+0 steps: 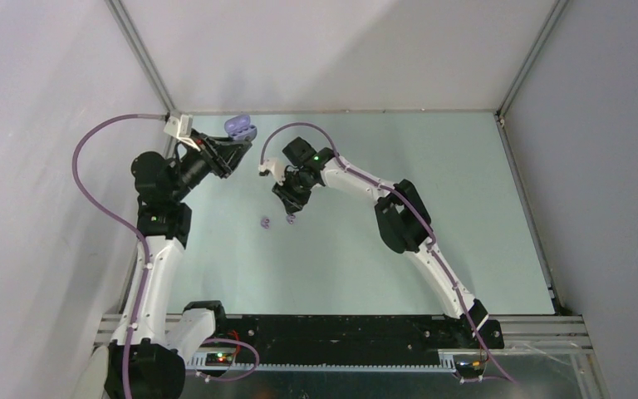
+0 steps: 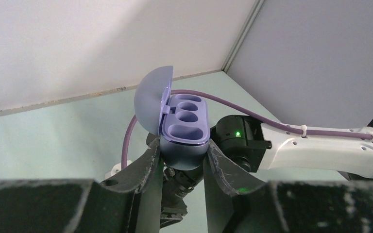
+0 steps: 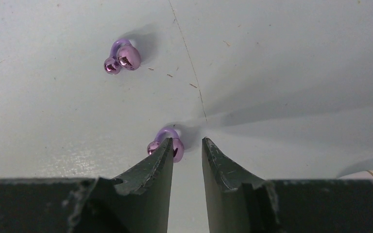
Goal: Insert the wireless bluetooth earbuds into the charging case
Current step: Pick up the earbud from the center of the board, then place the earbud in the charging case, then pick up the earbud from the center of the board.
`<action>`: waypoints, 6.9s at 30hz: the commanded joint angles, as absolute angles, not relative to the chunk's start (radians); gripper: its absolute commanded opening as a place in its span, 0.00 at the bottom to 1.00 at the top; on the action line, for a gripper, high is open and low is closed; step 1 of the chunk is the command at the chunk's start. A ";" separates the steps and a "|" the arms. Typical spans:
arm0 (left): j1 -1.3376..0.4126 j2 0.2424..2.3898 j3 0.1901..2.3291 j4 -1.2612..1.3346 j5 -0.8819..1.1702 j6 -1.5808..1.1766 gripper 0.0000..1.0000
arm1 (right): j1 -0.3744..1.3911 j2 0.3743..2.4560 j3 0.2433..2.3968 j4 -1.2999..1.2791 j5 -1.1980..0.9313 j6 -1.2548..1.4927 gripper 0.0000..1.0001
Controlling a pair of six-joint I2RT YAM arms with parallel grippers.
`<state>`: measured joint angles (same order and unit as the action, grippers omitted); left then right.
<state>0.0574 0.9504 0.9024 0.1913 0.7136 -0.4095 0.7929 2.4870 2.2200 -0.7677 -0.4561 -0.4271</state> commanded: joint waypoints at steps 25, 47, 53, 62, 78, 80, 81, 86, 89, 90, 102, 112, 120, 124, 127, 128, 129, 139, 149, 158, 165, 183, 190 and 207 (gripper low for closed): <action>0.065 0.956 0.861 0.306 0.718 -0.454 0.00 | 0.809 2.413 2.087 -0.807 -0.382 -0.265 0.30; 0.066 0.941 0.805 0.341 0.711 -0.476 0.00 | 0.829 2.321 1.927 -0.813 -0.462 -0.335 0.13; 0.065 0.970 0.802 0.361 0.729 -0.479 0.00 | 0.816 2.263 1.905 -0.799 -0.443 -0.334 0.00; 0.062 1.045 0.803 0.443 0.730 -0.499 0.00 | 0.785 2.037 1.839 -0.759 -0.373 -0.459 0.00; -0.103 1.159 0.830 0.414 0.806 -0.305 0.00 | 0.775 1.493 1.561 -0.326 -0.152 -0.808 0.00; -0.137 1.176 0.841 0.432 0.809 -0.298 0.00 | 0.777 1.455 1.562 -0.281 -0.144 -0.813 0.00; -0.148 1.182 0.846 0.438 0.816 -0.295 0.00 | 0.778 1.445 1.561 -0.253 -0.142 -0.814 0.00; -0.210 1.241 0.908 0.453 0.840 -0.296 0.00 | 0.790 1.381 1.531 -0.155 -0.109 -0.844 0.00; -0.229 1.255 0.948 0.455 0.854 -0.308 0.00 | 0.798 1.359 1.485 -0.073 -0.096 -0.870 0.00; -0.236 1.260 0.955 0.456 0.858 -0.313 0.00 | 0.800 1.356 1.475 -0.057 -0.091 -0.875 0.00; -0.264 1.261 0.975 0.549 0.928 -0.426 0.00 | 0.828 1.356 1.414 0.102 -0.085 -0.889 0.00; -0.264 1.267 0.998 0.627 0.940 -0.514 0.00 | 0.847 1.353 1.371 0.152 -0.111 -0.930 0.00; -0.264 1.258 0.983 0.678 0.962 -0.531 0.00 | 0.855 1.356 1.351 0.167 -0.115 -0.948 0.00; -0.264 1.258 0.980 0.684 0.965 -0.533 0.00 | 0.857 1.359 1.345 0.173 -0.115 -0.960 0.00; -0.264 1.258 0.980 0.688 0.966 -0.534 0.00 | 0.857 1.362 1.343 0.176 -0.112 -0.971 0.00; -0.264 1.258 0.981 0.688 0.966 -0.535 0.00 | 0.857 1.363 1.342 0.177 -0.111 -0.973 0.00; -0.264 1.259 0.981 0.690 0.966 -0.535 0.00 | 0.856 1.362 1.337 0.180 -0.111 -0.979 0.00; -0.262 1.259 0.976 0.697 0.951 -0.537 0.00 | 0.872 1.358 1.310 0.153 -0.119 -1.047 0.00; -0.263 1.259 0.970 0.683 0.925 -0.518 0.00 | 0.875 1.343 1.305 0.138 -0.147 -1.025 0.03; -0.254 1.269 0.973 0.610 0.919 -0.430 0.00 | 0.827 1.226 1.360 -0.067 -0.251 -0.869 0.37; -0.214 1.267 0.987 0.519 0.891 -0.371 0.00 | 0.716 1.182 1.412 -0.214 -0.369 -0.629 0.41; -0.018 0.977 0.980 0.129 0.613 -0.273 0.00 | 0.619 1.796 1.653 -0.491 -0.695 -0.402 0.33; 0.039 0.922 0.967 0.075 0.568 -0.313 0.00 | 0.721 2.083 1.875 -0.560 -0.596 -0.403 0.36; 0.108 1.020 1.116 0.056 0.531 -0.354 0.00 | 0.889 2.364 2.032 -0.384 -0.346 -0.097 0.42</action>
